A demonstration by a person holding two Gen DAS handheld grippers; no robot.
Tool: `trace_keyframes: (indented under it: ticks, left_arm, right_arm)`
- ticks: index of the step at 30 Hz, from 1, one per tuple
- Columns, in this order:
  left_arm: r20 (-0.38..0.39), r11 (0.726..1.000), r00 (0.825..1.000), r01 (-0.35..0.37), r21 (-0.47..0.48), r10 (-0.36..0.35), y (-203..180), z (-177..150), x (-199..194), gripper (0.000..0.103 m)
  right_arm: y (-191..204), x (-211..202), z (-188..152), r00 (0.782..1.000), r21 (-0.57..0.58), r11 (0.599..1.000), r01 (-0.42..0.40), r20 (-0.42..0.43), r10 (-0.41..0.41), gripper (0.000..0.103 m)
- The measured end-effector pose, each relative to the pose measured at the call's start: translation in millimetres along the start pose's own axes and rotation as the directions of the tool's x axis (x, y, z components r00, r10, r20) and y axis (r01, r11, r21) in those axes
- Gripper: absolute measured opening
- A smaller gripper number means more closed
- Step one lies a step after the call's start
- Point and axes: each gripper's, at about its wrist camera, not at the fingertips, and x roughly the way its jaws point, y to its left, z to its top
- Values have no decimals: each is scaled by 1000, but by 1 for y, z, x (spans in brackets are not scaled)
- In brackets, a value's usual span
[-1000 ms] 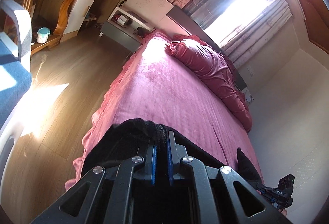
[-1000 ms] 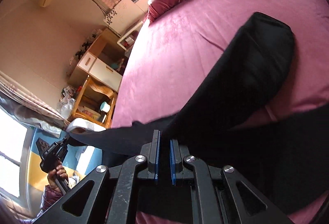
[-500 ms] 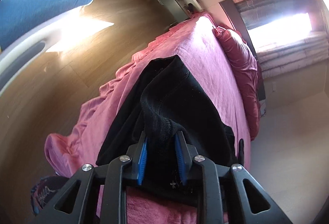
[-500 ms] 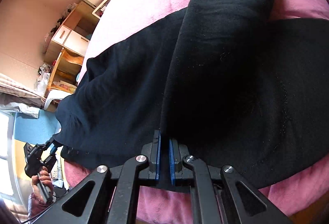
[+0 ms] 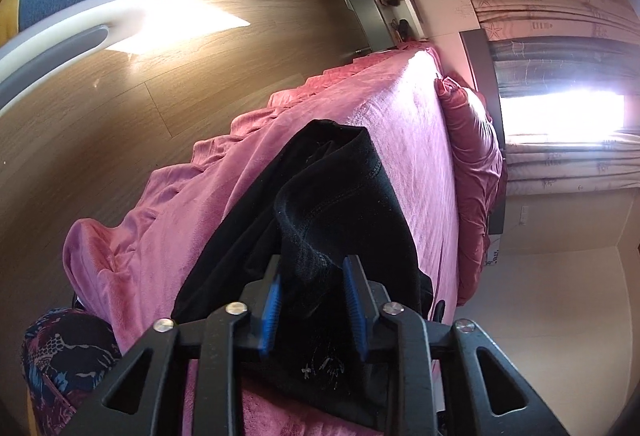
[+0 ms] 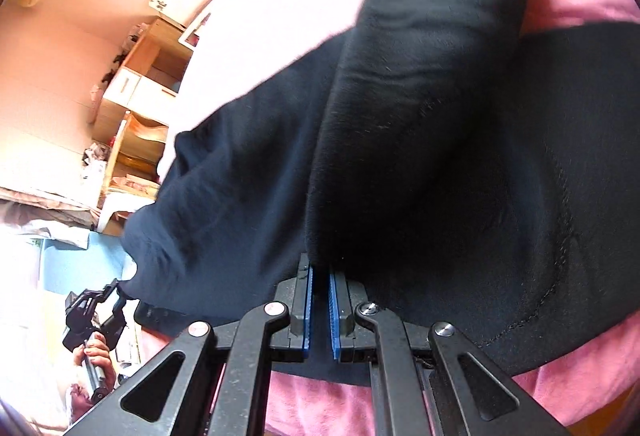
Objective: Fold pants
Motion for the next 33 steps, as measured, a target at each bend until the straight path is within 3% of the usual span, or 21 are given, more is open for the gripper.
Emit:
trace_keyframes:
  ticks: [3, 6, 10, 18, 25, 27, 29, 33]
  left_arm:
    - [28, 997, 1000, 0, 75, -2, -14, 0, -9, 11]
    - [54, 985, 998, 2, 171, -11, -29, -2, -21, 10]
    - [56, 958, 997, -67, 279, 53, -36, -9, -25, 10]
    - [8, 961, 994, -109, 253, 111, -6, -21, -18, 10]
    - [-6, 953, 986, -161, 258, 168, 4, -28, -21, 10]
    - [14, 939, 974, -223, 263, 228, 7, -28, -18, 25]
    - [27, 935, 961, -273, 225, 274, 10, -23, -21, 46]
    - [53, 971, 973, -230, 62, 227, 28, -9, -45, 46]
  right_arm:
    - [6, -16, 0, 999, -19, 999, -27, 32, 28, 7]
    - [11, -31, -3, 998, -41, 998, -40, 51, 42, 7]
    - [6, -40, -14, 999, -69, 997, -19, 30, 21, 7]
    - [-13, -15, -35, 998, -45, 998, 45, -37, -46, 6]
    - [-10, -5, -38, 993, -119, 989, 90, -59, -97, 6]
    - [-16, 7, -38, 993, -89, 993, 81, -79, -88, 6]
    - [-17, 14, -38, 993, -88, 993, 80, -81, -87, 7]
    - [-26, 15, -36, 995, -48, 998, 39, -86, -43, 9]
